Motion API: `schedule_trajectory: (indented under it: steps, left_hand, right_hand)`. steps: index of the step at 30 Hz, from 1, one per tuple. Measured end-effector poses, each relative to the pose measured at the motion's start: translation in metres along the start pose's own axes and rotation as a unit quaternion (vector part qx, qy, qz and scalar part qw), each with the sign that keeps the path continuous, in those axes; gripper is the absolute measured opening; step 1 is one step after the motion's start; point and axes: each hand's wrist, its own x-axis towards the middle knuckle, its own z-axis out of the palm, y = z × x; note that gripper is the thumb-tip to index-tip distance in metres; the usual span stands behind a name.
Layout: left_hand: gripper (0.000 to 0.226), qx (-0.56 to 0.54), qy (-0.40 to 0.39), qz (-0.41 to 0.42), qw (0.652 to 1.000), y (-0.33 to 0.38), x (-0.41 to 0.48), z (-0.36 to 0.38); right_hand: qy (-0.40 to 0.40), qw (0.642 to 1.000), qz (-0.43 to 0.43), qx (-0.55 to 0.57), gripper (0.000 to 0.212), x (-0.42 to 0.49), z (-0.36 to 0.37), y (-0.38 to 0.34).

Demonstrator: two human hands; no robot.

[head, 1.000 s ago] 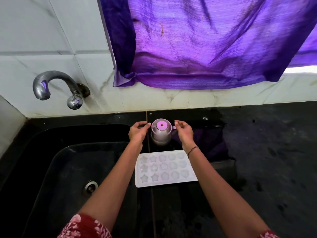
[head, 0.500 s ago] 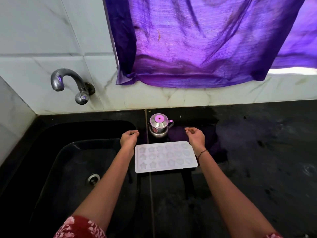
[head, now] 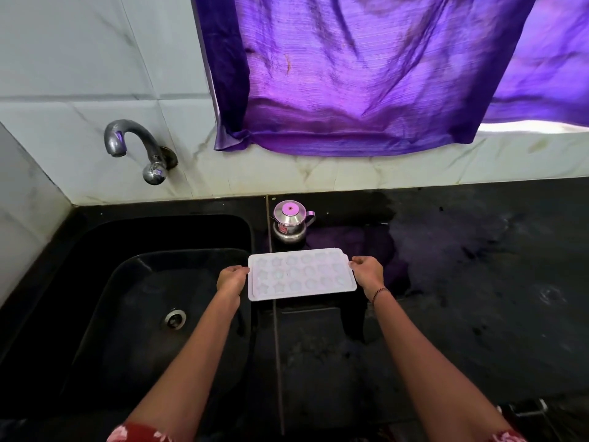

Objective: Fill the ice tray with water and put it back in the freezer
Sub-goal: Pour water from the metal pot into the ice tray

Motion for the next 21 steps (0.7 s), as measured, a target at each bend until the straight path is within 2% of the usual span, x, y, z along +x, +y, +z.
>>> schedule_trajectory:
  steps: [4,9,13,21]
  left_hand:
    - [0.025,-0.011,-0.012,-0.015,1.0,-0.008,-0.002,-0.001]
    - [0.014,-0.024,-0.004,-0.029,0.999,-0.014,-0.012,0.001]
    - [0.028,-0.022,-0.006,-0.017,1.0,-0.016,-0.015,0.0]
    - [0.035,-0.036,0.008,-0.03,0.999,-0.03,-0.035,-0.013]
  right_hand:
    - [-0.02,0.999,-0.013,-0.034,0.026,-0.009,-0.004,0.005]
    - [-0.052,0.998,-0.007,-0.02,0.023,-0.008,-0.007,0.012]
    - [-0.064,0.998,0.008,0.005,0.021,-0.008,-0.004,0.017]
    - [-0.066,0.996,0.037,0.054,0.026,-0.009,0.002,0.025]
